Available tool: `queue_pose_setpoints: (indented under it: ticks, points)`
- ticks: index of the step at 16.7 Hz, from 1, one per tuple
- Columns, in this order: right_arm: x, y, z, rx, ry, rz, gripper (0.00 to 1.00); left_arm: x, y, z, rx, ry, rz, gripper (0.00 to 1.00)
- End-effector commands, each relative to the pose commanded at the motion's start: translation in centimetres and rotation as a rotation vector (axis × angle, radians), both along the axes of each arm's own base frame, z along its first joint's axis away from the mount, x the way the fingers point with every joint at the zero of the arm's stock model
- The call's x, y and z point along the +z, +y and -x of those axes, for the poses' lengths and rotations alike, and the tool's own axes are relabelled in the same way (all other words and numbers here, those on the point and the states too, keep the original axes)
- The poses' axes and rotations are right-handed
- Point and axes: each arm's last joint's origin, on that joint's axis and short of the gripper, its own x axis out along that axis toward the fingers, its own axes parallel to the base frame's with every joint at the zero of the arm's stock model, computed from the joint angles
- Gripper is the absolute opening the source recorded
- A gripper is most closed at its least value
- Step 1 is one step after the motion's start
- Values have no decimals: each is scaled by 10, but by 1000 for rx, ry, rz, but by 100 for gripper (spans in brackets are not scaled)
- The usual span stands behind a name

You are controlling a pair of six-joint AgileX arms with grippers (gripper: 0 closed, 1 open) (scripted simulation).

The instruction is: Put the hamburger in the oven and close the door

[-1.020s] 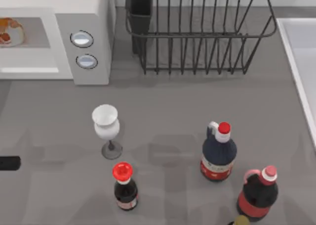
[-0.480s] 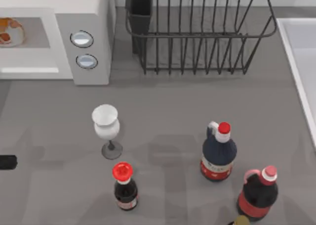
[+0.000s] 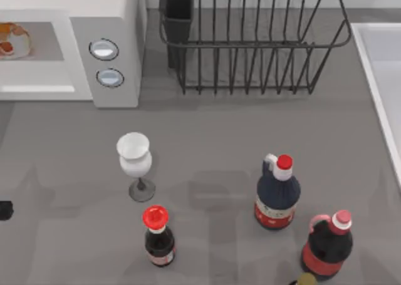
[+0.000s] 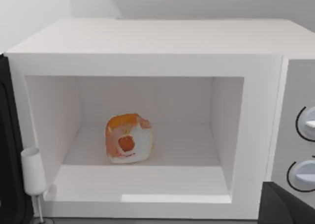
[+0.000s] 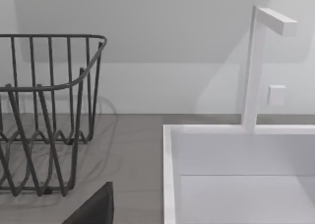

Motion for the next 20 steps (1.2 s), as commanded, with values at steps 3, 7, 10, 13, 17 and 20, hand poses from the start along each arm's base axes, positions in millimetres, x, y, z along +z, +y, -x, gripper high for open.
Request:
queue_pose_setpoints:
  ticks: [3, 7, 10, 13, 17, 20]
  points:
    - [0, 0, 0, 0, 0, 0, 100, 2, 1, 0, 0, 5, -10, 0]
    - [0, 0, 0, 0, 0, 0, 100, 36, 12, -2, 29, 44, -128, 0]
    - [0, 0, 0, 0, 0, 0, 100, 77, 30, -14, 58, 141, -241, 0]
    - [0, 0, 0, 0, 0, 0, 100, 105, 67, -44, 66, 330, -285, 0]
    - [0, 0, 0, 0, 0, 0, 100, 99, 151, -88, 32, 618, -181, 0]
    - [0, 0, 0, 0, 0, 0, 100, 75, 216, -102, -3, 757, -61, 0]
